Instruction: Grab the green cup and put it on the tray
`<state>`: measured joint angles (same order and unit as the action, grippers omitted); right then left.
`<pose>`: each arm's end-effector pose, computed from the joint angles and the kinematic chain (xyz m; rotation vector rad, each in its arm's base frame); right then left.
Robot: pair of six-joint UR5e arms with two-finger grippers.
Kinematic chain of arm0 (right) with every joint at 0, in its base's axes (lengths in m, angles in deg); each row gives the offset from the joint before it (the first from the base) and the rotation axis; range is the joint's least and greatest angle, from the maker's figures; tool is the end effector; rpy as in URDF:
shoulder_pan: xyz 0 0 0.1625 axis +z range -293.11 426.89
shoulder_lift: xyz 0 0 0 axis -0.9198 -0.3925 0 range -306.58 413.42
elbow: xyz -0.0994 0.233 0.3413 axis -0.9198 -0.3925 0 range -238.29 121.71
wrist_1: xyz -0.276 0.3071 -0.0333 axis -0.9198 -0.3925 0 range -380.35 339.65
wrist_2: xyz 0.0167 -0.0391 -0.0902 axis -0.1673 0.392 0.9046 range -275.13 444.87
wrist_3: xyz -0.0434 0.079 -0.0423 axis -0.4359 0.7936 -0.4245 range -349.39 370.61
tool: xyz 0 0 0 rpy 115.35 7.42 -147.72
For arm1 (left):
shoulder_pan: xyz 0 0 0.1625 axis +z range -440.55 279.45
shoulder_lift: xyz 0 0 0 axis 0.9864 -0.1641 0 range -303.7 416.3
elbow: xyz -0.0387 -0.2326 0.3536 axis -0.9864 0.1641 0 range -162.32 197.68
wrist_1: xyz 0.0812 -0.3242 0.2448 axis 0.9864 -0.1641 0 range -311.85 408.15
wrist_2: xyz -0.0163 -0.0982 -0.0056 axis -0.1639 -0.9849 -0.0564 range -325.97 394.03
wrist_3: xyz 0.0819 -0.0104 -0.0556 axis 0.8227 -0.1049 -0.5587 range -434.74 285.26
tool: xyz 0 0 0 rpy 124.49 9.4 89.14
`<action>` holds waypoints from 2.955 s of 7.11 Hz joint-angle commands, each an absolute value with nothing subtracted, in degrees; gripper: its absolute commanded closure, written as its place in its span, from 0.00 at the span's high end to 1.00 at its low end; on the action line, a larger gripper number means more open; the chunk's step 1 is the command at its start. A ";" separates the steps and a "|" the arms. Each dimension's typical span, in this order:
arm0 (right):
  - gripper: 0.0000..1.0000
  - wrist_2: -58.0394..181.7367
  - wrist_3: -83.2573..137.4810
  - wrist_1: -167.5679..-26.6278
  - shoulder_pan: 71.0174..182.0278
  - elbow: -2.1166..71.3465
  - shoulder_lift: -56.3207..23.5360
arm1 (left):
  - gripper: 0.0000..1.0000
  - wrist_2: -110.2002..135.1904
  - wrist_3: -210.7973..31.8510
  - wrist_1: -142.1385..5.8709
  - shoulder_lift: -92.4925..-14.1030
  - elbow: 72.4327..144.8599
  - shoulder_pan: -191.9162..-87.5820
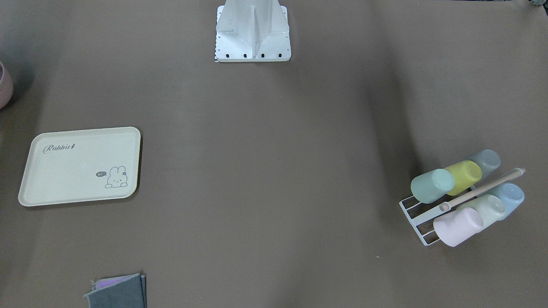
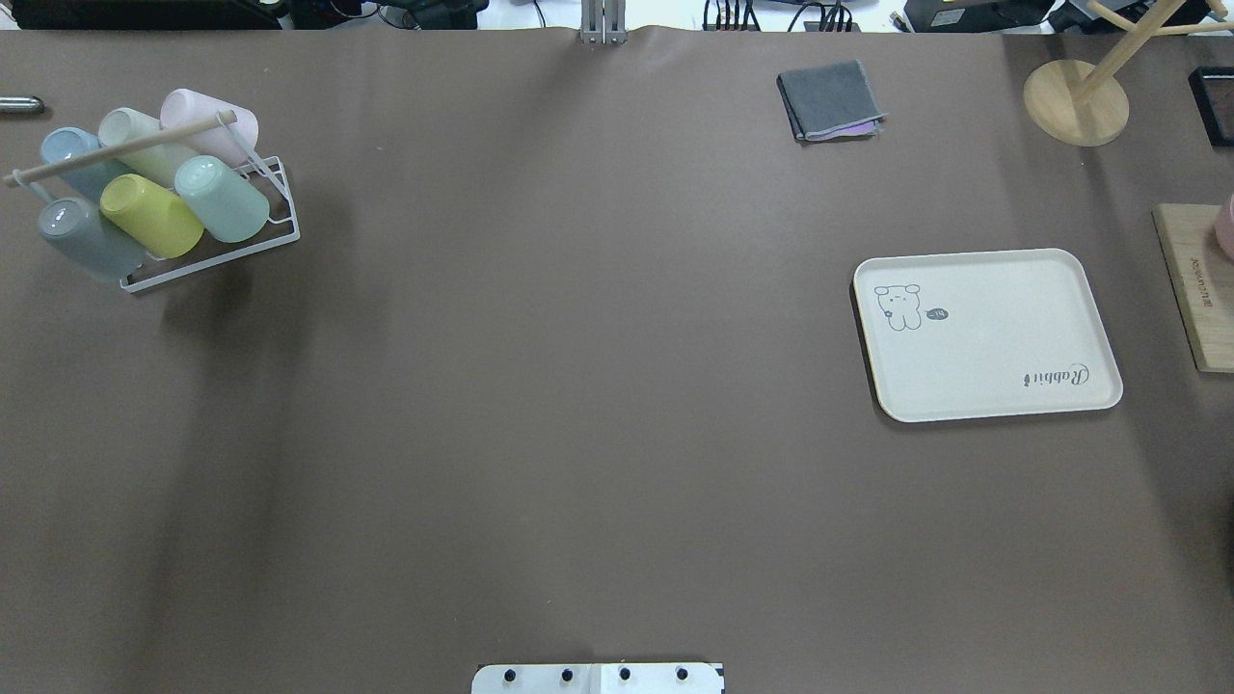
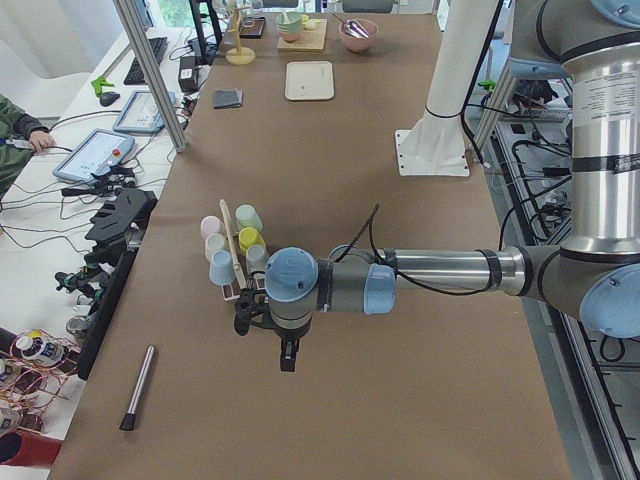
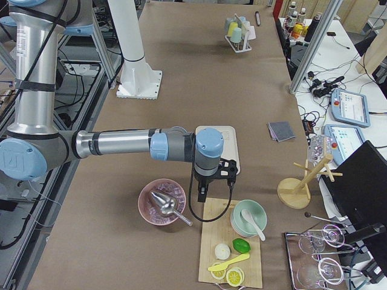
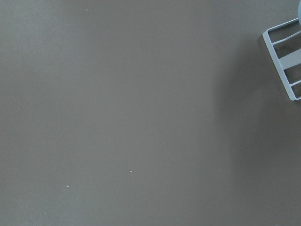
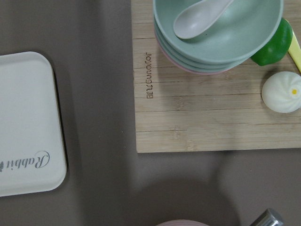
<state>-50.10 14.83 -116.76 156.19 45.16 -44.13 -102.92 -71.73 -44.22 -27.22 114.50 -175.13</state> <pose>0.0576 -0.4342 0.6148 -0.0419 -0.7839 0.0616 -0.0961 -0.4408 0.6456 0.0986 0.8145 -0.0063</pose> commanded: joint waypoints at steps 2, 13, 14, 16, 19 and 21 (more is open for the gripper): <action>1.00 -50.13 14.83 -116.77 156.19 45.24 -44.06 | 0.98 -103.08 -71.84 -46.60 -27.55 114.62 -175.12; 1.00 -47.32 15.44 -116.42 154.01 45.07 -42.84 | 0.98 -99.04 -72.02 -46.16 -35.18 122.17 -171.90; 1.00 -47.40 18.66 -116.42 151.47 43.76 -40.04 | 0.98 -94.86 -71.84 -46.07 -36.33 123.66 -169.17; 1.00 -46.45 27.38 -115.98 143.91 40.96 -34.51 | 0.98 -88.43 -71.41 -46.16 -40.18 125.33 -163.90; 1.00 -47.83 35.69 -105.95 141.77 30.61 -30.34 | 0.98 -69.65 -71.14 -45.90 -42.22 130.70 -150.03; 1.00 -48.02 46.86 -92.29 137.94 25.30 -30.61 | 0.98 -60.23 -70.97 -45.72 -43.63 130.97 -143.42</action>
